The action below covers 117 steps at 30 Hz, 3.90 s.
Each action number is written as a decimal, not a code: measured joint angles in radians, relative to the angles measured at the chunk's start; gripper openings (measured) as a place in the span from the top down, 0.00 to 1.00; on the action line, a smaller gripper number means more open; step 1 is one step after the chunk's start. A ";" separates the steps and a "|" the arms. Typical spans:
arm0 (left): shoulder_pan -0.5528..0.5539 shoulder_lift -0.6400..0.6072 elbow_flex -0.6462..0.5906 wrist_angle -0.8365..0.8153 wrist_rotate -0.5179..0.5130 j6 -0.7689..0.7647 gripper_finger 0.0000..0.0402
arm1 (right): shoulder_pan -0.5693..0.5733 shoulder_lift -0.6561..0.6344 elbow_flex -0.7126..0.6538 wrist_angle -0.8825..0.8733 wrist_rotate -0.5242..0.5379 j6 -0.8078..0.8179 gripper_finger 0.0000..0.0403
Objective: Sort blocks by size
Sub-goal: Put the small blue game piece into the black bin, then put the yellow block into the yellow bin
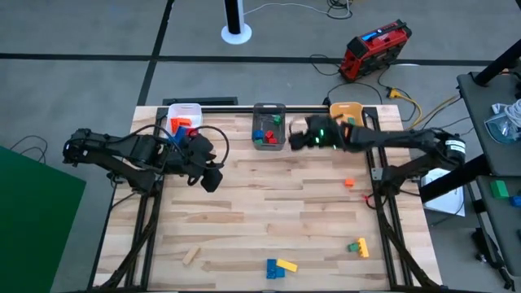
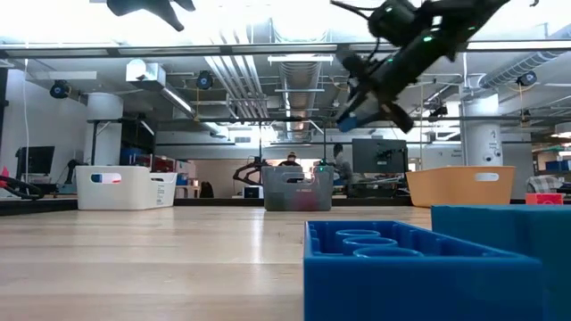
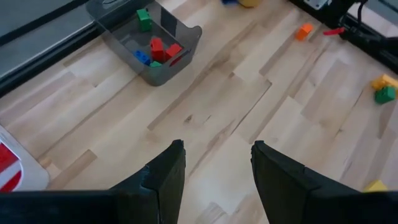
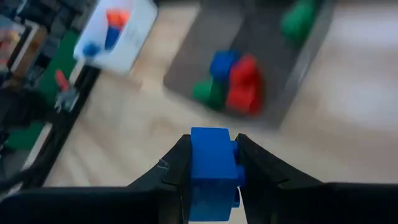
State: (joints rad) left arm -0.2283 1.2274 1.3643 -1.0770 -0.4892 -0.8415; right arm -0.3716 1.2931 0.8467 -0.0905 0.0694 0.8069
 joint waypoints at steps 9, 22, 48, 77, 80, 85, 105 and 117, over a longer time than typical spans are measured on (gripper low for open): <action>0.000 0.000 0.000 0.002 0.000 -0.102 0.60 | -0.154 0.262 0.334 -0.085 -0.066 -0.289 0.78; 0.000 0.000 0.000 0.001 0.000 -0.169 0.60 | -0.200 0.553 0.680 -0.314 -0.127 -0.395 0.56; 0.000 0.000 0.000 -0.020 -0.034 -0.087 0.60 | 0.086 0.198 0.714 -0.924 -0.167 -0.503 0.43; 0.000 0.000 0.000 -0.023 -0.023 0.209 0.60 | 0.952 0.233 0.663 -0.970 0.065 0.150 0.37; -0.003 0.000 0.000 -0.023 -0.023 0.222 0.60 | 1.010 0.310 0.664 -0.954 0.070 0.176 0.35; -0.006 0.000 0.000 -0.023 -0.023 0.259 0.60 | 1.077 0.441 0.665 -0.823 0.058 0.187 0.32; -0.006 0.000 -0.073 -0.018 -0.024 0.242 0.60 | 1.131 0.728 0.666 -0.552 0.055 0.061 0.29; -0.006 0.000 -0.090 0.000 -0.024 0.207 0.60 | 1.077 0.742 0.666 -0.521 0.063 -0.079 0.34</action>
State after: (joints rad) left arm -0.2348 1.2278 1.2739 -1.0773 -0.5129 -0.6349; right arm 0.7051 2.0349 1.5124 -0.6112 0.1322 0.7278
